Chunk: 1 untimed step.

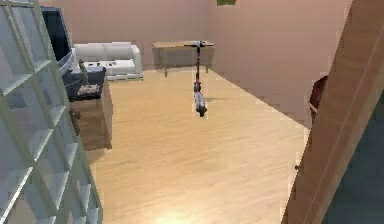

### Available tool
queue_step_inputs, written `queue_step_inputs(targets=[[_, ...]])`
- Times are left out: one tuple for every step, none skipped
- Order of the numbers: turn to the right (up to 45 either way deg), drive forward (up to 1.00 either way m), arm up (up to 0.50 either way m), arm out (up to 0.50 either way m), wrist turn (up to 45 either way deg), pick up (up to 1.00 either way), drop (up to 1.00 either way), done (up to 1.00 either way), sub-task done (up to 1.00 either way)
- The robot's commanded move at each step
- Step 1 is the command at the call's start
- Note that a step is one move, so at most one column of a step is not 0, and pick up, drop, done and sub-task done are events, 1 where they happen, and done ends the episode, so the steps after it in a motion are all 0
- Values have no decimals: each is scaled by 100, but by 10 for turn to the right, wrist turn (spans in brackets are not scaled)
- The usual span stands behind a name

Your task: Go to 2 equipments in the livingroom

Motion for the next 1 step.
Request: queue_step_inputs(targets=[[0,20,0,0,0,0,0,0,0]])
